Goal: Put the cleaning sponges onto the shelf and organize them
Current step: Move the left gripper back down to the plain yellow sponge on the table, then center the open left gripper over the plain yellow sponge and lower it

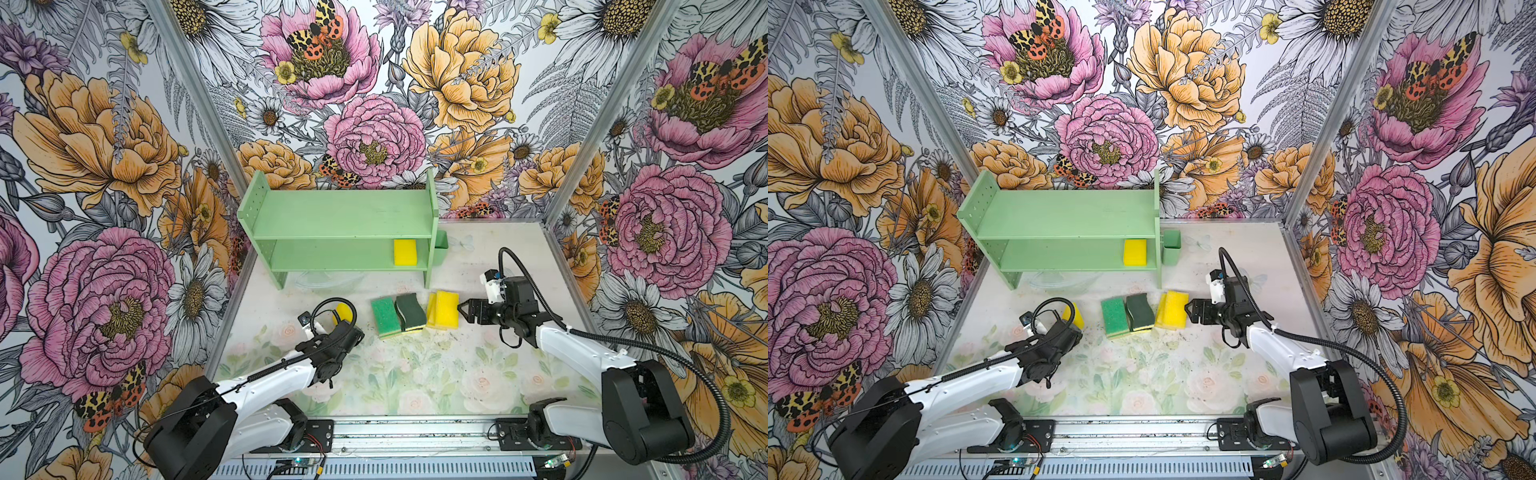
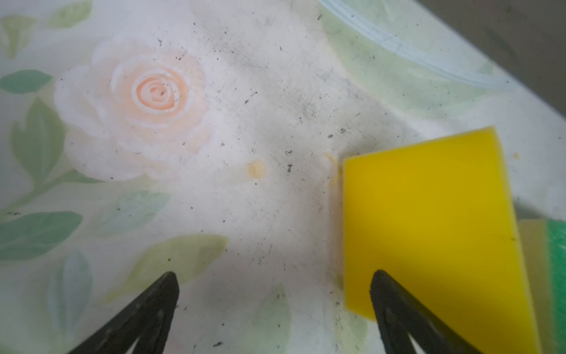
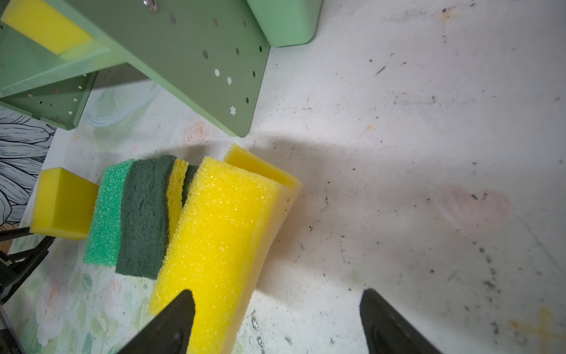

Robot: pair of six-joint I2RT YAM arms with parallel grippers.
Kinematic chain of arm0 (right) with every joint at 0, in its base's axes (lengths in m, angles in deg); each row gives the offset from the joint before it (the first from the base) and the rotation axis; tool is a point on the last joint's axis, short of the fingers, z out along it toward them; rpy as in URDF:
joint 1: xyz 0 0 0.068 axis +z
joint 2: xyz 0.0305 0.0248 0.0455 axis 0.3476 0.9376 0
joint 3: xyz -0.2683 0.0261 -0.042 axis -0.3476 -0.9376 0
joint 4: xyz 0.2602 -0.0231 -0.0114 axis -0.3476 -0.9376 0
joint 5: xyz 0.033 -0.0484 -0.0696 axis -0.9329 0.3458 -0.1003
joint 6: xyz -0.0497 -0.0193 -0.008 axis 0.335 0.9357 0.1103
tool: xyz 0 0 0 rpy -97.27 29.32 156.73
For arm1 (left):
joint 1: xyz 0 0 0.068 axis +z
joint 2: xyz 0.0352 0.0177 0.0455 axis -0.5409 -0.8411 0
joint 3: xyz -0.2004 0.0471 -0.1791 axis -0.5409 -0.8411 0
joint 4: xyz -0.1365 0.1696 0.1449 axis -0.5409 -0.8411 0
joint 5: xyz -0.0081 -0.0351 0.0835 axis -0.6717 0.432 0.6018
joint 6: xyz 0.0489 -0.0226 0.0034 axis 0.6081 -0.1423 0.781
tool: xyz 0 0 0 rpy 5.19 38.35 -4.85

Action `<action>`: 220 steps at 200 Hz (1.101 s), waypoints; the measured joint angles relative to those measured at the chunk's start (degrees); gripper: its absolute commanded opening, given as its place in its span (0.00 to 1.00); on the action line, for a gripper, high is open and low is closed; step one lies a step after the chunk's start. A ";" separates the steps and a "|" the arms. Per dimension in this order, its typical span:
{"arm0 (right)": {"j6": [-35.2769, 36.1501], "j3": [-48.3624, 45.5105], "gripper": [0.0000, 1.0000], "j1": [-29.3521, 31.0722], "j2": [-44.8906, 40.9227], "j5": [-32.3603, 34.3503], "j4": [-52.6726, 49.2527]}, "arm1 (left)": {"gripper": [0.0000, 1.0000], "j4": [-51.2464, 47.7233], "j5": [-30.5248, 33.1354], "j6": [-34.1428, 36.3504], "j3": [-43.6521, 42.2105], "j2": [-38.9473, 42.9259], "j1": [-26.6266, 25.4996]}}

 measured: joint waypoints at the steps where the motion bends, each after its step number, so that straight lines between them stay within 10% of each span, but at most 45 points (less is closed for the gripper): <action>1: 0.00 0.00 0.87 0.02 0.02 0.00 0.00 | 0.99 0.02 0.00 0.00 0.00 0.07 0.00; 122: -0.02 0.00 0.87 0.02 0.26 -0.04 0.00 | 0.99 -0.04 -0.04 0.50 6.88 -0.70 -1.64; 220: 0.02 0.00 0.87 0.13 0.24 -0.07 0.00 | 0.99 -0.04 -3.26 -2.99 19.96 -22.67 -2.19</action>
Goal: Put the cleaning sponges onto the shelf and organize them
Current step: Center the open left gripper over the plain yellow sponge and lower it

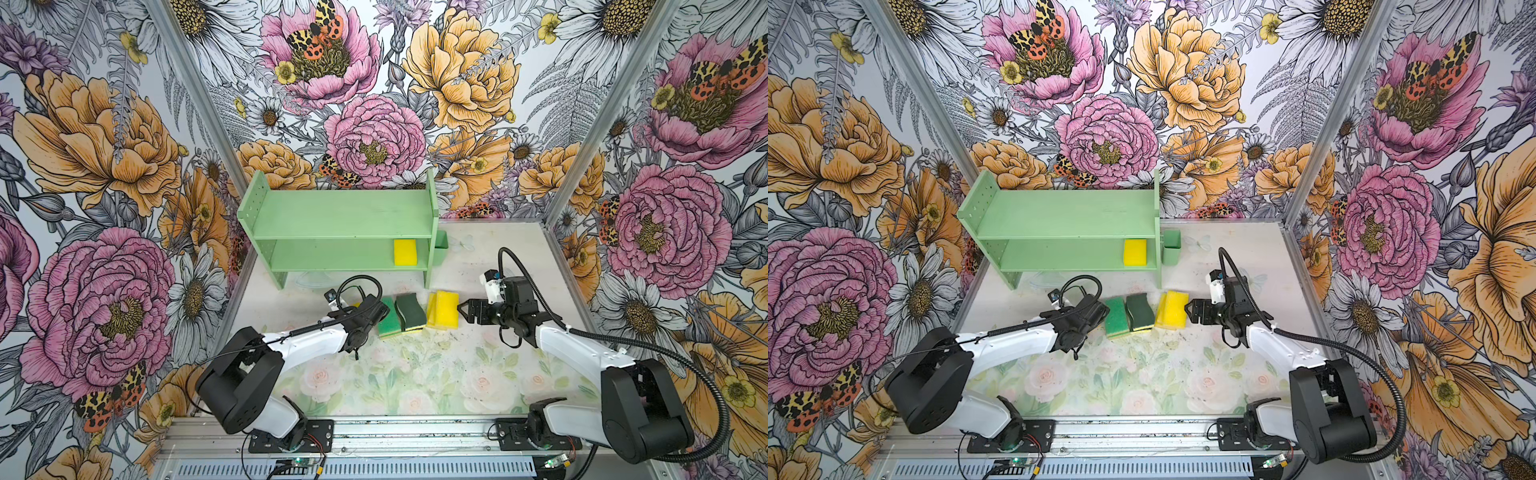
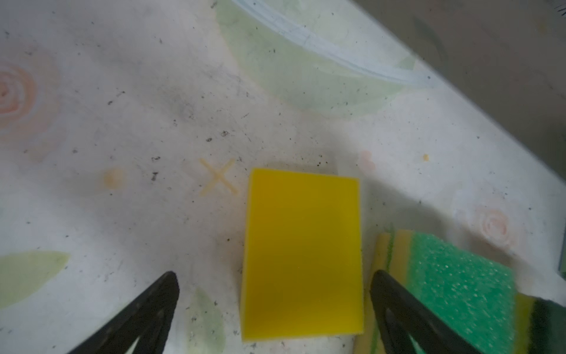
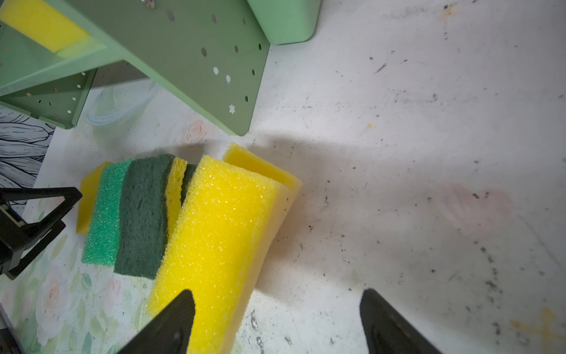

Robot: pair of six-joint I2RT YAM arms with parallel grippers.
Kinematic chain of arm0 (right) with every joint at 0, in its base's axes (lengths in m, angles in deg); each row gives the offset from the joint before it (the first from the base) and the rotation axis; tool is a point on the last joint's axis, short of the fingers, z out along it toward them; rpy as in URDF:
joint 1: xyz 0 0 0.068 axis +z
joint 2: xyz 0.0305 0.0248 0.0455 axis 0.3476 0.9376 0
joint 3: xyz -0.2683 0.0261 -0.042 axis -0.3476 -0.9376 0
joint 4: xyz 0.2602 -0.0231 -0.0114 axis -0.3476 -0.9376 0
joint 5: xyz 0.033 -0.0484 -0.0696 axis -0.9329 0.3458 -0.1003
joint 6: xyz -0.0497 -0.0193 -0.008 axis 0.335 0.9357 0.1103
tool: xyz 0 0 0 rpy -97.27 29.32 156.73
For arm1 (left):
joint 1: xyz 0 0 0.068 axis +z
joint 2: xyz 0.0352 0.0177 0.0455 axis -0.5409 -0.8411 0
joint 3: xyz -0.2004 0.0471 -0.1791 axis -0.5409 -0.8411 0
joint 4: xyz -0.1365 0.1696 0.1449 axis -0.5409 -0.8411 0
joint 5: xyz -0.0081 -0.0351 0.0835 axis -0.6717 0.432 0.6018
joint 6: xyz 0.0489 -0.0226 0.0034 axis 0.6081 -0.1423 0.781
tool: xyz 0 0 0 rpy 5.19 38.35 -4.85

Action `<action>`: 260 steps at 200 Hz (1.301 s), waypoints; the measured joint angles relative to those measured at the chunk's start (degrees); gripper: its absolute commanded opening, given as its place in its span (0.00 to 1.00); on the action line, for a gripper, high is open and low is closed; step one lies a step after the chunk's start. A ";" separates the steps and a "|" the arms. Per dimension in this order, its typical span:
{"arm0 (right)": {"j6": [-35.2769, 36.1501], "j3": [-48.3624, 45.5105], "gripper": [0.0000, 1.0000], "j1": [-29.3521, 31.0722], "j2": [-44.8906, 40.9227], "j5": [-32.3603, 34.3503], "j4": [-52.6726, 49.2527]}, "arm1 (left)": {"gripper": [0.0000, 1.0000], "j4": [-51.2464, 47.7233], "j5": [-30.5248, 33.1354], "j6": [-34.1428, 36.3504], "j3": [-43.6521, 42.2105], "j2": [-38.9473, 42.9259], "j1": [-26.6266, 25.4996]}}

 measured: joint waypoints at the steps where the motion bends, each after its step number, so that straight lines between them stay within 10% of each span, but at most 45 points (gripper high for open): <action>1: 0.00 0.00 0.87 0.00 0.00 0.00 0.00 | 0.99 -0.02 -0.07 0.00 0.15 -0.24 -0.02; 260: 0.07 0.00 0.87 0.26 0.13 0.04 0.52 | 0.99 1.73 -1.25 13.14 -0.50 -5.60 0.07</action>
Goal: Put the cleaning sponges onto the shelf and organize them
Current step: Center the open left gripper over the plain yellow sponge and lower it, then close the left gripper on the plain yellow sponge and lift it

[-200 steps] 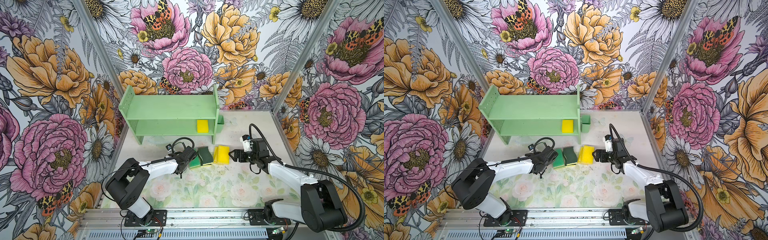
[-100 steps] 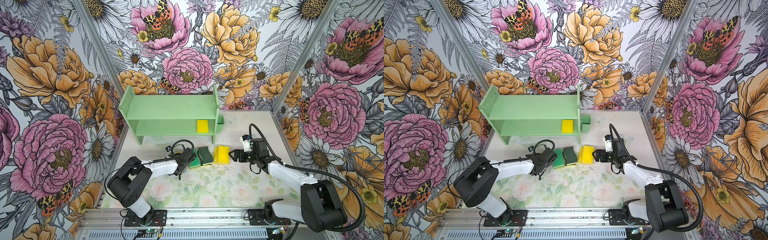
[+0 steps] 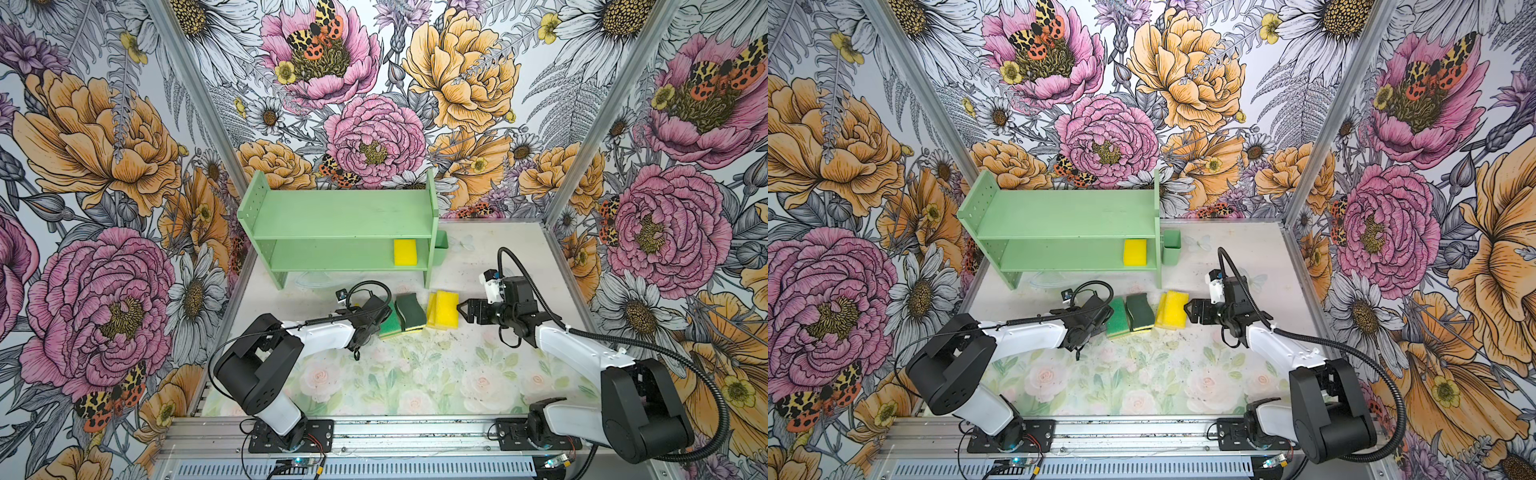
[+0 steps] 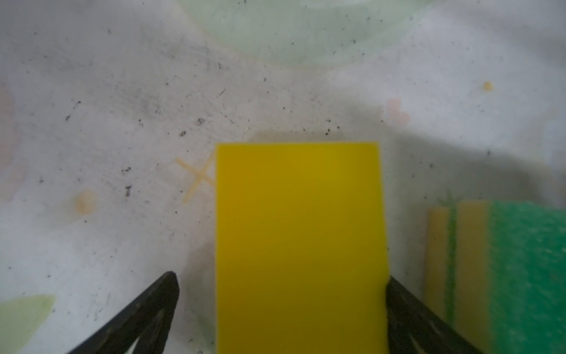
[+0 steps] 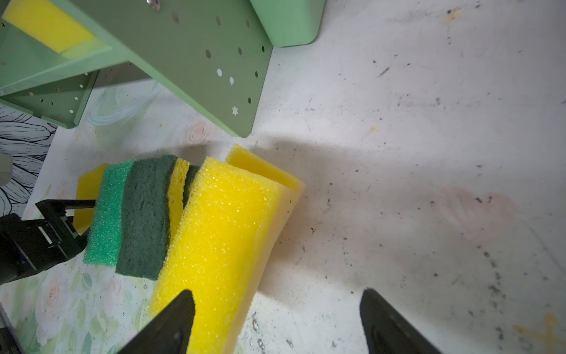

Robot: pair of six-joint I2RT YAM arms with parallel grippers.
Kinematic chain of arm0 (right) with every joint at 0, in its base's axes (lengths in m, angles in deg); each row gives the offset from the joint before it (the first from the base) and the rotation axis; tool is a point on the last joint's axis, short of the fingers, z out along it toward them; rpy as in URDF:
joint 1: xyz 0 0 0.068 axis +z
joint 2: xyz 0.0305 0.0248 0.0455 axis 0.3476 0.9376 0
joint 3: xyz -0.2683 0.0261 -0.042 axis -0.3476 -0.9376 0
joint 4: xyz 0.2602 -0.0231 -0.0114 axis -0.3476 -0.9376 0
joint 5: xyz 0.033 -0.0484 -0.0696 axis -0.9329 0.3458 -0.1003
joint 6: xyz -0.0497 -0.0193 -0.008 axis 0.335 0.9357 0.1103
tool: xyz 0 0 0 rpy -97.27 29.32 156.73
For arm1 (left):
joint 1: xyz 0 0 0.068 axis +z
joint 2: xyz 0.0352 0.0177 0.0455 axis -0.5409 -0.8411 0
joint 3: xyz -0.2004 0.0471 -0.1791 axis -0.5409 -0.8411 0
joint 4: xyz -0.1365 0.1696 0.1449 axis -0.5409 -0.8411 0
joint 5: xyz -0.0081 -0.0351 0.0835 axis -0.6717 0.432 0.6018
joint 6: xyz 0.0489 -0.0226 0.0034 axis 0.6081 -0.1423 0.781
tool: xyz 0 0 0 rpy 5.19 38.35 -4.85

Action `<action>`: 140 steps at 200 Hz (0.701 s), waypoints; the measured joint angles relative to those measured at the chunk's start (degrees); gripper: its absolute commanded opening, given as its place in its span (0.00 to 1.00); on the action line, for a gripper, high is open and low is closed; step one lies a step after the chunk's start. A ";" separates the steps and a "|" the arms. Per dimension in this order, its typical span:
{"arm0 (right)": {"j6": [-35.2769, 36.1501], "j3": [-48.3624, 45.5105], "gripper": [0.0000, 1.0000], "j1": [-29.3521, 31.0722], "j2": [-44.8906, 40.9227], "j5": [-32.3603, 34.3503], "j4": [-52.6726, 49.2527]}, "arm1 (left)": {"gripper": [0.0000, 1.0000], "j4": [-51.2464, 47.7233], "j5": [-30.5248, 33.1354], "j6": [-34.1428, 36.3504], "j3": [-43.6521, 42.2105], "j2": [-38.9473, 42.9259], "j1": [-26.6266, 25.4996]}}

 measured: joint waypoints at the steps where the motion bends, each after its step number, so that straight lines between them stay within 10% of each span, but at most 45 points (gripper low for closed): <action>1: -0.02 0.00 0.87 0.00 0.00 0.00 0.02 | 0.99 0.00 0.11 0.04 0.00 -0.04 -0.07; 140: -1.01 -2.08 0.87 0.85 -0.90 0.00 0.50 | 0.99 13.68 8.79 2.45 -5.99 -1.75 -4.92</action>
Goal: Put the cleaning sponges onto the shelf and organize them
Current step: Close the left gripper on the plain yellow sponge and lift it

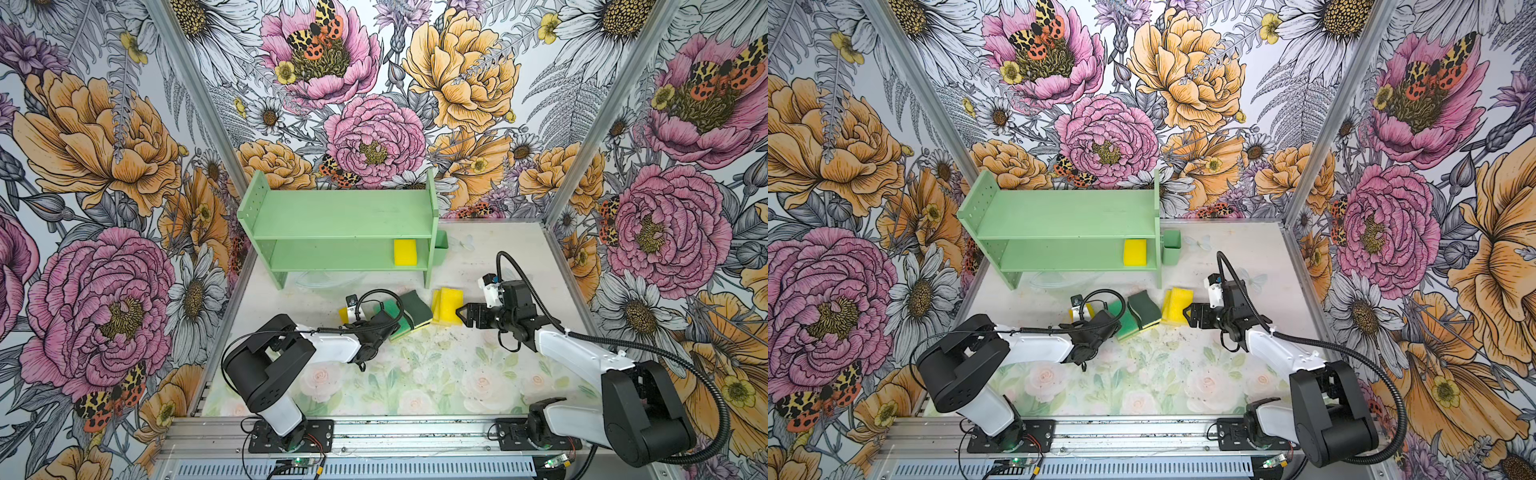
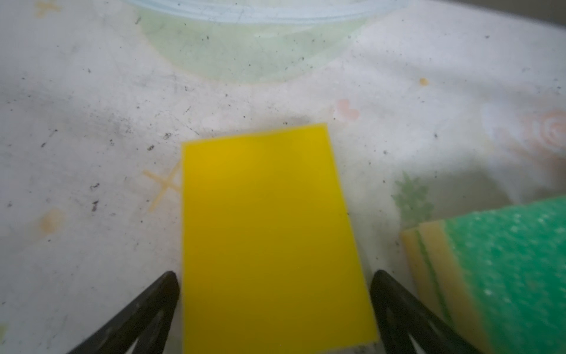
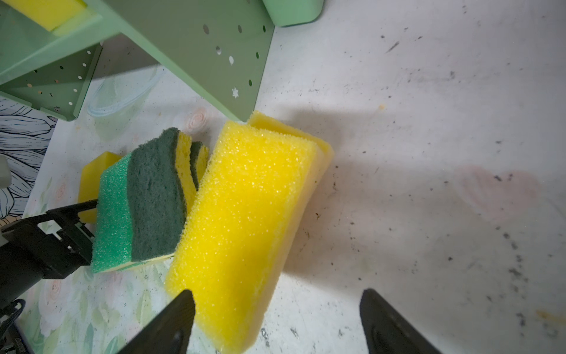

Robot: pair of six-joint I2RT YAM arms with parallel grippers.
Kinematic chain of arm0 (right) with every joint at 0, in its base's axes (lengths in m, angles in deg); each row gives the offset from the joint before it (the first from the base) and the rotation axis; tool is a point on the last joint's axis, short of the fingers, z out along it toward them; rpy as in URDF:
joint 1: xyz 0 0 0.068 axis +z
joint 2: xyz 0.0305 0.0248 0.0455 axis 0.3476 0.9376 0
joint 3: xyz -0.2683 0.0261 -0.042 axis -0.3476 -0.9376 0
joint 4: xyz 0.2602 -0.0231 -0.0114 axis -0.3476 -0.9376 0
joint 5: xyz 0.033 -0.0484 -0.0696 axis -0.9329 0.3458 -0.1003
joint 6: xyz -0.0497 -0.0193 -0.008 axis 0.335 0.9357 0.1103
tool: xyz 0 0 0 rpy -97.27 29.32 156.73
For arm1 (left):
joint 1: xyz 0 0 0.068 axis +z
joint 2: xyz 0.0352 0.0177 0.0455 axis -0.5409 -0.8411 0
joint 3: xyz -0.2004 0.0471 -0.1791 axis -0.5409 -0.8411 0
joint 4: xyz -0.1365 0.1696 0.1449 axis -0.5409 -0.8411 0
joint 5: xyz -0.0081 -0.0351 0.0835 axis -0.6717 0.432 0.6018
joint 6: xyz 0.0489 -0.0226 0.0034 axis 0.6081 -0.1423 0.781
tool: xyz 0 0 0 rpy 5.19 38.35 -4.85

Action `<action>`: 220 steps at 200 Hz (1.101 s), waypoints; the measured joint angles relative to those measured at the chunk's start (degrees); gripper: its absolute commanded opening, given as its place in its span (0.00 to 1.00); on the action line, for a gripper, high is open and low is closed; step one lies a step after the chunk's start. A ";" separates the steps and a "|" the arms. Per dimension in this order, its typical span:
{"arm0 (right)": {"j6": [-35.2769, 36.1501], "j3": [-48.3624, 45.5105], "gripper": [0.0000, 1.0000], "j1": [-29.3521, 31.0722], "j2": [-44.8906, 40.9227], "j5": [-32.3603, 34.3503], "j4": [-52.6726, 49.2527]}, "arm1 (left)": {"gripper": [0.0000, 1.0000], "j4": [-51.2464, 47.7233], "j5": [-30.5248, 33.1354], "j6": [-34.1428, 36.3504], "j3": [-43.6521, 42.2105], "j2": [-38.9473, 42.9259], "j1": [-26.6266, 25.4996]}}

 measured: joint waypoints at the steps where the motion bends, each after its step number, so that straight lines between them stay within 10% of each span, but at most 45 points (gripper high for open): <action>1: 0.00 0.00 0.87 0.00 0.00 0.00 0.00 | 0.99 0.04 0.04 -0.02 -0.02 0.00 0.11; 220: 0.26 1.64 0.87 1.77 -0.35 0.46 -0.70 | 0.94 6.12 12.87 -6.43 -1.60 -6.21 -3.65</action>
